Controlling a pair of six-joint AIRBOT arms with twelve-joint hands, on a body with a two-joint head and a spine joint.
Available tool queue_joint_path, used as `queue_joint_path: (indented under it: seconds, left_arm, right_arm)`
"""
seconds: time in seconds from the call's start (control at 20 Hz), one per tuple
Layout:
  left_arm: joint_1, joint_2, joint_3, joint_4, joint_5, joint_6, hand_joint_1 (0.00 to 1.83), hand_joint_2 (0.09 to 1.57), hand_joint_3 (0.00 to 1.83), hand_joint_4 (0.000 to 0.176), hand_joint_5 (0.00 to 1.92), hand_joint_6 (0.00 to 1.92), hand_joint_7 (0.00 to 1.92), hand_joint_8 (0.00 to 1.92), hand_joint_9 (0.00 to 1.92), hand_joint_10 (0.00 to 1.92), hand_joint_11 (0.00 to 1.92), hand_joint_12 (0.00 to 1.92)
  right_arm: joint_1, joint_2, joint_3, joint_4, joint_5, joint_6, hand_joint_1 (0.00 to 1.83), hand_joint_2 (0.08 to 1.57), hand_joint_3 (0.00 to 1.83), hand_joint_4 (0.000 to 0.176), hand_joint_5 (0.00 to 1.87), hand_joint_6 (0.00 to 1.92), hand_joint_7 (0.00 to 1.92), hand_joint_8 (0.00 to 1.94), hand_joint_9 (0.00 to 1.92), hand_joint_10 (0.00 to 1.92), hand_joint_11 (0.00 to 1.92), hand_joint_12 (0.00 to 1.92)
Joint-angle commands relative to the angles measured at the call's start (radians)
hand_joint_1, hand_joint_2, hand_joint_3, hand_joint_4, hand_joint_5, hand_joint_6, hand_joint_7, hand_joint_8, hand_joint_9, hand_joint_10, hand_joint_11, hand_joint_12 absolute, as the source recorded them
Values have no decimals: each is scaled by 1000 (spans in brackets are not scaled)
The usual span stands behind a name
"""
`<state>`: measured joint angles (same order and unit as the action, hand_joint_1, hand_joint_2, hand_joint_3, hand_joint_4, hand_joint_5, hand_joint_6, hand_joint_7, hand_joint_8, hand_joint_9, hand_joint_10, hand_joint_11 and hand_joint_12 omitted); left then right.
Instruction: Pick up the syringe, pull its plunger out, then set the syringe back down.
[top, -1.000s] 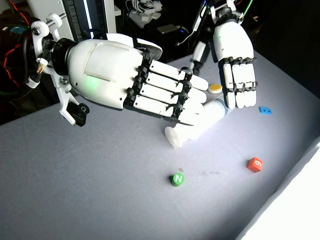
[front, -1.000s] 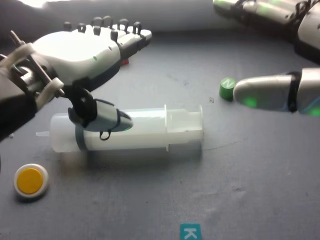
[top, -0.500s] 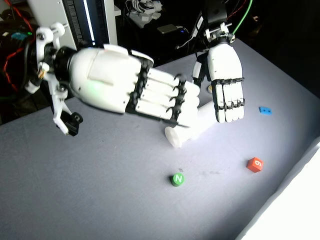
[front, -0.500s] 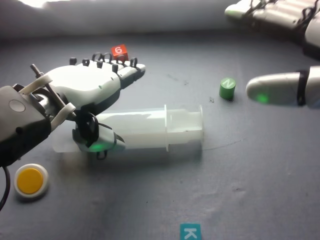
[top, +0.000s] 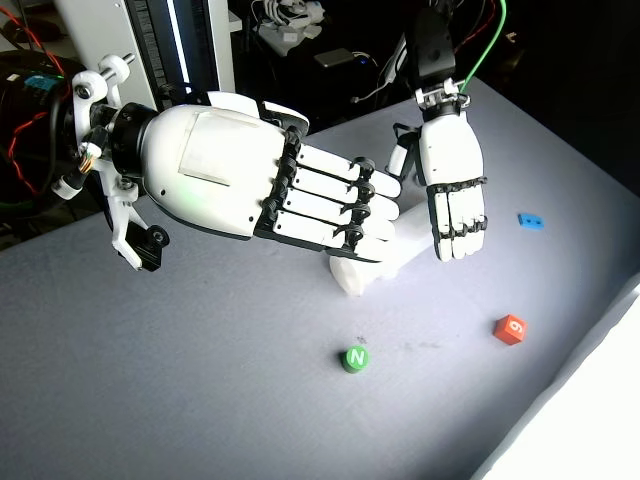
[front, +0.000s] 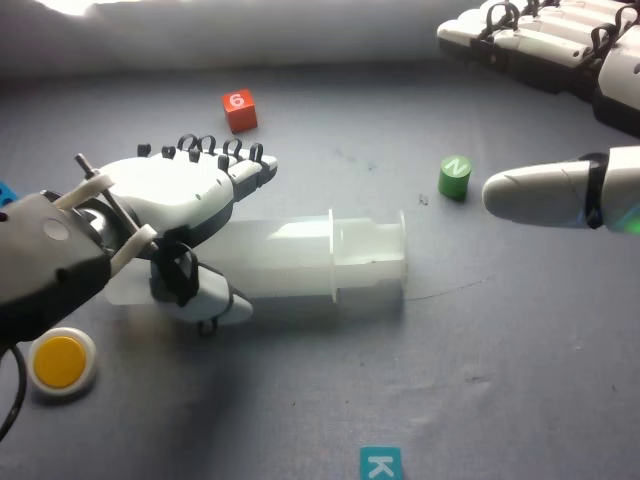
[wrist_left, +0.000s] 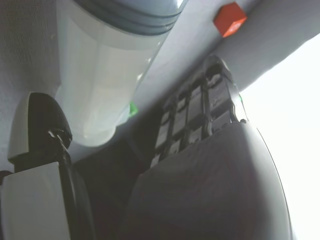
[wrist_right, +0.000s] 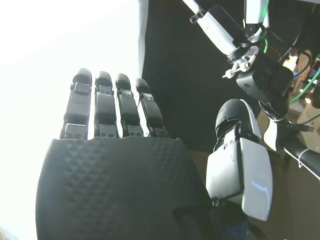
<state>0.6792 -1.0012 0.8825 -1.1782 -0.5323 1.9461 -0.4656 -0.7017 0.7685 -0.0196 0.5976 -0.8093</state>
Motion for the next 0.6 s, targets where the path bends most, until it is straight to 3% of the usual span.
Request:
queue_joint_path:
  seconds: [0.0, 0.25, 0.5, 0.55]
  left_arm:
    - [0, -10, 2, 54, -57, -14, 940, 1010, 7, 0, 0, 0, 5, 2, 0, 0, 0, 137]
    - [36, -44, 19, 74, -77, -40, 958, 1006, 2, 0, 0, 0, 7, 1, 0, 0, 0, 75]
    - [69, -80, 47, 101, -104, -78, 966, 1044, 12, 0, 19, 2, 56, 4, 21, 4, 0, 189]
    - [74, -88, 53, 104, -107, -83, 956, 1046, 9, 0, 48, 7, 95, 7, 64, 12, 0, 310]
  right_arm:
    - [12, 5, 0, 3, 126, 7, 0, 1142, 7, 0, 0, 0, 0, 0, 0, 0, 0, 0]
    - [10, 5, 0, -8, 127, 7, 0, 1147, 7, 0, 0, 0, 0, 0, 0, 0, 0, 0]
    - [10, 5, 0, -8, 136, 7, 0, 1151, 7, 0, 36, 13, 37, 13, 0, 0, 0, 0]
    - [10, 5, 0, -8, 136, 7, 0, 1152, 7, 0, 34, 11, 33, 10, 0, 0, 0, 0]
